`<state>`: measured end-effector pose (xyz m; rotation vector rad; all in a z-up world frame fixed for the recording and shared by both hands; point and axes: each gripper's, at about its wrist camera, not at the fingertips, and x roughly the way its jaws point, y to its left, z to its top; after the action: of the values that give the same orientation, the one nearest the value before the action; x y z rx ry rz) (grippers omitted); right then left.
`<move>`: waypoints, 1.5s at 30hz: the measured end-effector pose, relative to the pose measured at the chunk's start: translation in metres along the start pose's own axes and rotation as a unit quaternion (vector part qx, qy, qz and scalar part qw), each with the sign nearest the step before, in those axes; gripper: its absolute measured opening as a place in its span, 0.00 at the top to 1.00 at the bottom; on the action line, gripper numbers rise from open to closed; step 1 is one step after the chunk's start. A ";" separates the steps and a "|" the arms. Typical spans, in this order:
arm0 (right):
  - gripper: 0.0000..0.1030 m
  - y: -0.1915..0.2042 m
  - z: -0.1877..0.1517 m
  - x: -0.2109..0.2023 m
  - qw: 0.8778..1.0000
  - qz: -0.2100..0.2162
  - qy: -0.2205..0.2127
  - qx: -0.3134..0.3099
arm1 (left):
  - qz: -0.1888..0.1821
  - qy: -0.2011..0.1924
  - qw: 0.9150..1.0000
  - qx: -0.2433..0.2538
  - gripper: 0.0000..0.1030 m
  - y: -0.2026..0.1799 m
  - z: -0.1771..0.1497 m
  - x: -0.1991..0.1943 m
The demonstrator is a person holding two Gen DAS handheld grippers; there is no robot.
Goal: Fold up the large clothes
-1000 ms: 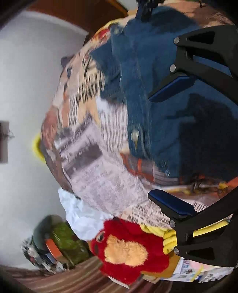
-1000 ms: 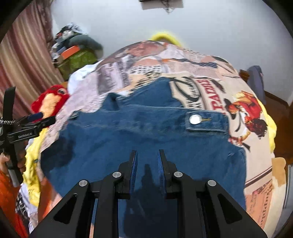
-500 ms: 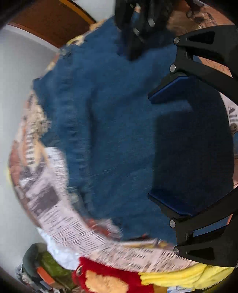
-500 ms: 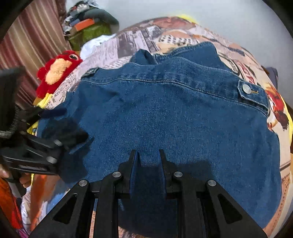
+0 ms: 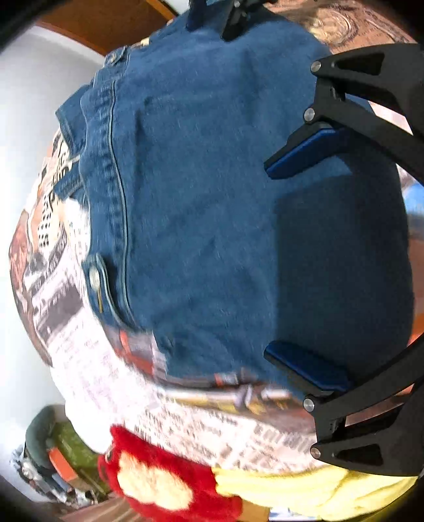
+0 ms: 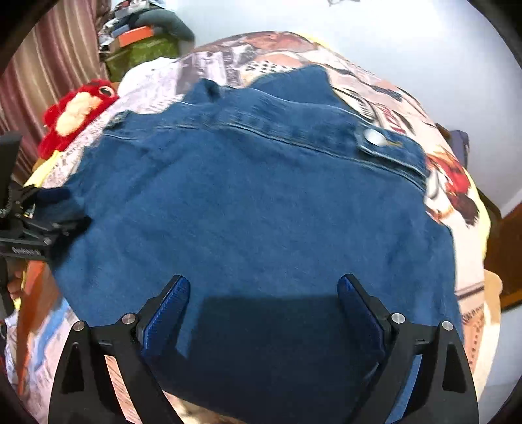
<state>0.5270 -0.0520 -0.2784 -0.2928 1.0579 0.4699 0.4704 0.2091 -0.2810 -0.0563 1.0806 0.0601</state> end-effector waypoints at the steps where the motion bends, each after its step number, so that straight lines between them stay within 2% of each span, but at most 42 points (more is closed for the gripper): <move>1: 0.10 -0.005 -0.002 -0.002 1.000 0.006 -0.001 0.000 | 0.012 -0.001 1.000 0.000 0.00 0.002 -0.002 -0.001; 3: 0.10 -0.010 -0.007 -0.007 1.000 0.017 0.000 -0.004 | 0.025 -0.002 1.000 -0.002 0.00 0.008 -0.006 -0.004; 6: 0.10 -0.015 -0.015 -0.017 0.999 -0.033 -0.011 -0.017 | 0.018 -0.001 1.000 -0.012 0.00 0.015 -0.013 -0.009; 10: 0.10 -0.036 -0.023 -0.027 0.999 -0.031 -0.006 0.013 | 0.059 -0.009 0.998 -0.021 0.00 0.022 -0.018 -0.018; 13: 0.10 -0.056 -0.030 -0.030 0.998 -0.041 0.002 0.039 | 0.066 -0.009 0.997 -0.039 0.01 0.036 -0.022 -0.024; 16: 0.10 -0.069 -0.039 -0.038 0.998 -0.024 0.000 0.050 | 0.076 -0.006 0.996 -0.055 0.00 0.050 -0.029 -0.030; 20: 0.10 -0.071 -0.046 -0.045 0.996 -0.068 -0.002 0.049 | 0.081 -0.014 0.993 -0.083 0.01 0.066 -0.036 -0.041; 25: 0.10 -0.073 -0.046 -0.055 0.996 -0.048 0.003 0.077 | 0.092 -0.029 0.990 -0.100 0.01 0.072 -0.043 -0.057; 28: 0.10 -0.065 -0.042 -0.066 0.996 -0.041 -0.009 0.077 | 0.090 -0.046 0.990 -0.102 0.01 0.070 -0.045 -0.072; 31: 0.10 -0.052 -0.034 -0.082 0.996 -0.037 -0.030 0.070 | 0.073 -0.073 0.988 -0.115 0.01 0.069 -0.048 -0.090; 36: 0.10 -0.026 -0.018 -0.104 0.995 -0.016 -0.067 0.067 | 0.024 -0.115 0.981 -0.155 0.01 0.067 -0.052 -0.115; 39: 0.10 -0.009 -0.008 -0.109 0.995 -0.004 -0.080 0.062 | -0.031 -0.111 0.976 -0.183 0.01 0.065 -0.056 -0.115; 45: 0.10 0.027 0.006 -0.094 0.997 -0.003 -0.078 0.025 | -0.094 -0.087 0.963 -0.238 0.01 0.058 -0.071 -0.092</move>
<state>0.4795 -0.0475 -0.1930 -0.2109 0.9158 0.4534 0.3600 0.2593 -0.2340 -0.5764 0.8610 0.1504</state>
